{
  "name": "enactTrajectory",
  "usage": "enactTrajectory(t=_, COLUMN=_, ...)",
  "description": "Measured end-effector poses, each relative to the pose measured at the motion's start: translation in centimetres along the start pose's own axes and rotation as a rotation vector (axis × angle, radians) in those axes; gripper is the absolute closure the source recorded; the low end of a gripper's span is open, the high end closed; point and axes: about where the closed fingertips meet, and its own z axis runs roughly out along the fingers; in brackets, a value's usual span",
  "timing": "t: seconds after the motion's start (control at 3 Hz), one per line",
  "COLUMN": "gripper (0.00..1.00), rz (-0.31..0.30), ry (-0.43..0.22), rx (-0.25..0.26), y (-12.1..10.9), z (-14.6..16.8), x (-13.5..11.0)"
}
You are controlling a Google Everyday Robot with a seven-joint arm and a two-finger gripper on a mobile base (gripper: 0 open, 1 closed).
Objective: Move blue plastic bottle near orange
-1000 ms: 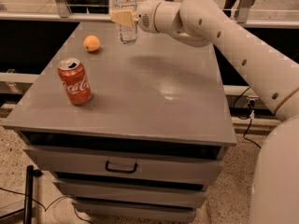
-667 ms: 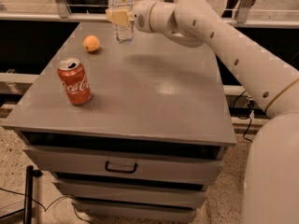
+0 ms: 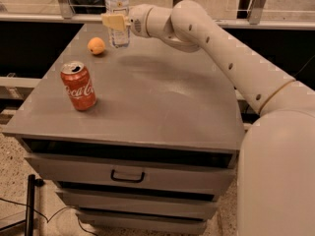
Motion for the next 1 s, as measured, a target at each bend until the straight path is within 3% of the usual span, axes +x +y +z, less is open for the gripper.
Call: enactTrajectory(t=1.0, gripper=1.0, rz=0.029, ry=0.016, rx=-0.084, y=2.6, z=3.9, x=2.7)
